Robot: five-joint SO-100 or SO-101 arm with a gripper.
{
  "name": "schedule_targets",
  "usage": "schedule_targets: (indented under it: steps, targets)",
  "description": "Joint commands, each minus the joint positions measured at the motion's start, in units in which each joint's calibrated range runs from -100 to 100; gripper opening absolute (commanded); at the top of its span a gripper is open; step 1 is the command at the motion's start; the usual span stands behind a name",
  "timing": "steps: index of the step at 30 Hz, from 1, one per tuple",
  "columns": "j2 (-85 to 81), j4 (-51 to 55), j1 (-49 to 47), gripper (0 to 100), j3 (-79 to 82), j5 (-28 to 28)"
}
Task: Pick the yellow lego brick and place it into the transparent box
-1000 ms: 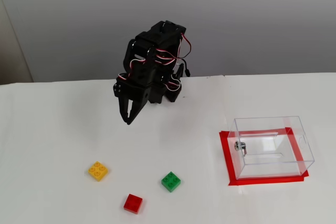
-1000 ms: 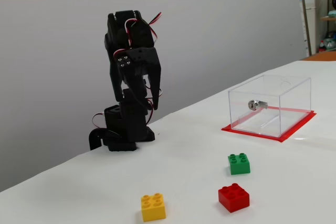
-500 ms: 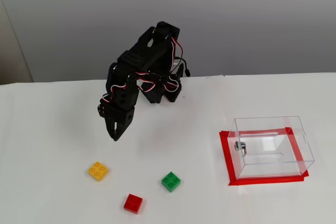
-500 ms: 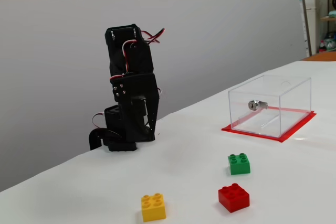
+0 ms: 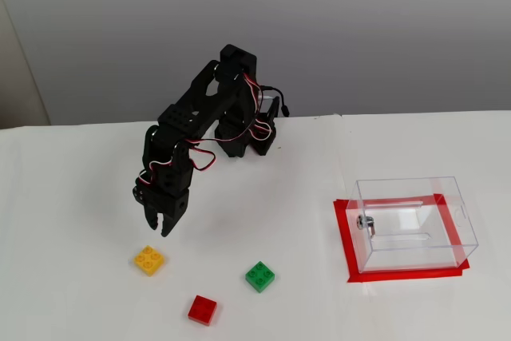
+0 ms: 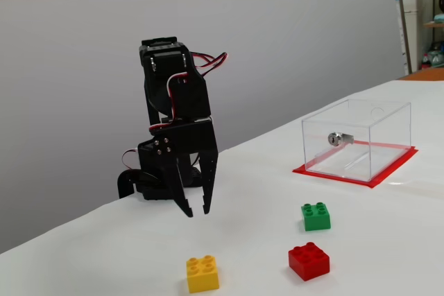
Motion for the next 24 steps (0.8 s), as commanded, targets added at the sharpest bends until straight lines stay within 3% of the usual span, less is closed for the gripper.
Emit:
schedule_targets:
  steps: [1,9,16,24]
  targets:
    - [-0.34,1.81,-1.15,23,-2.38,-0.16]
    - [-0.34,1.55,-1.37,24,-2.47,0.0]
    - [-0.34,0.07,-1.22,38,-2.56,0.31]
    - [0.17,-3.32,0.63,38,-5.64,0.36]
